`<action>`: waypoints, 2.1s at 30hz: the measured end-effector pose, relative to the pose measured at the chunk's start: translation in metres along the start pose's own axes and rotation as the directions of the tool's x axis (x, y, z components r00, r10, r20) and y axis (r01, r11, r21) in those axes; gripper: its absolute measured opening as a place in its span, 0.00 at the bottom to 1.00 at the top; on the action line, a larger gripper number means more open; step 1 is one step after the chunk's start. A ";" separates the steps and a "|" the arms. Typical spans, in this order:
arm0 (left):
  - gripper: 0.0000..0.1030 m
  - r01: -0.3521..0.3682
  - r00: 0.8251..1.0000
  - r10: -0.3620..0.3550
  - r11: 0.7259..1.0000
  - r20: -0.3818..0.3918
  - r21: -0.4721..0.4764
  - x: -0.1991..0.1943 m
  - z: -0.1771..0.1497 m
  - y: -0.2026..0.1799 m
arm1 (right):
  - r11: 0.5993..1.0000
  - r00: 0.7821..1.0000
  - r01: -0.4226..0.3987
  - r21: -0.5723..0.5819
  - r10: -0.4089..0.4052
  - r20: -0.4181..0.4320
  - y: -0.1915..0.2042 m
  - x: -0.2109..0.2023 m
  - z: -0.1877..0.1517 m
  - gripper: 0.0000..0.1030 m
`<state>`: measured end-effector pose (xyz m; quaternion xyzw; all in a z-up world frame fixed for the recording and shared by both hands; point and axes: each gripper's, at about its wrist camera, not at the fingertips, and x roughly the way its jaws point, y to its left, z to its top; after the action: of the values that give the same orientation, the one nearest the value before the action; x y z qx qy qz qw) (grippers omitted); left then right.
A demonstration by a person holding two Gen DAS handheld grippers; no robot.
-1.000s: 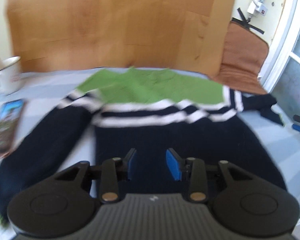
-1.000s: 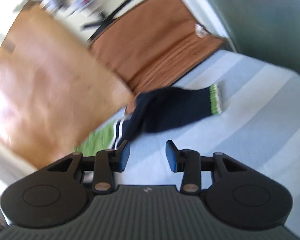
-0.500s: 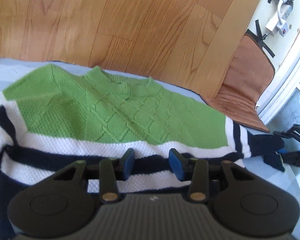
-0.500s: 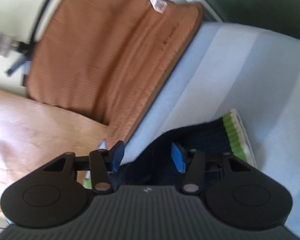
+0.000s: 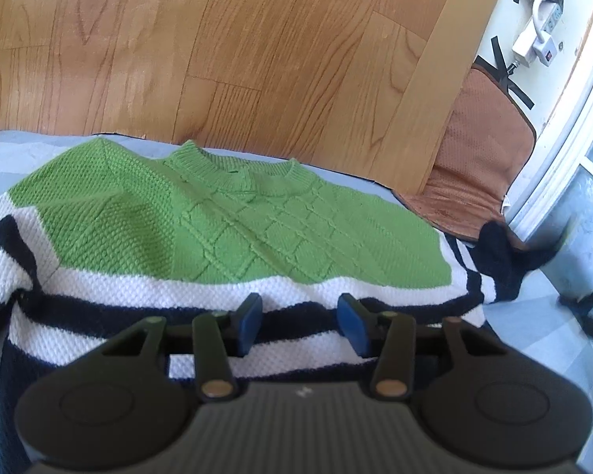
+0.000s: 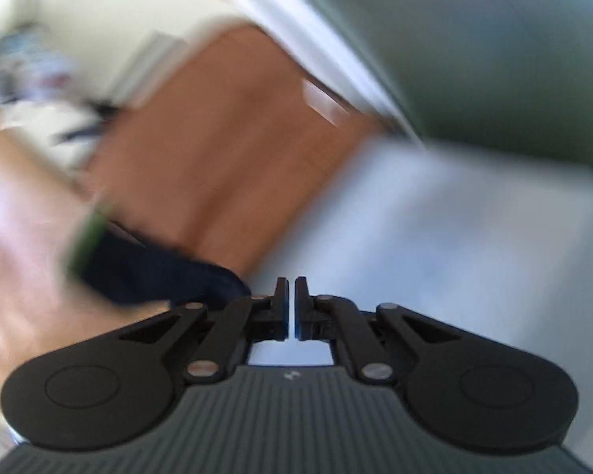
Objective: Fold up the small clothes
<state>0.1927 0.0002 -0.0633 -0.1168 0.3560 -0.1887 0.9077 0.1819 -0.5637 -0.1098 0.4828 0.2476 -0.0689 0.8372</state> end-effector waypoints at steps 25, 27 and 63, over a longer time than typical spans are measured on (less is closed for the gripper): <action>0.51 0.009 1.000 -0.009 1.000 0.006 0.007 -0.002 0.002 -0.001 | 0.972 0.966 -0.204 -0.118 0.180 -0.187 0.103 0.020 -0.023 0.13; 0.51 0.019 1.000 -0.018 0.999 0.017 -0.029 -0.006 0.005 0.006 | 0.949 0.942 -0.303 -0.090 0.284 -0.177 0.134 0.001 -0.018 0.13; 0.66 -0.074 0.991 0.097 0.973 0.093 -0.220 -0.026 0.035 0.077 | 0.903 0.958 -0.174 -0.393 0.063 -0.279 0.186 0.113 -0.095 0.42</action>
<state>0.2190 0.0833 -0.0493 -0.2091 0.3319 -0.1033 0.9140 0.3130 -0.3718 -0.0589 0.3135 0.3338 0.1003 0.8833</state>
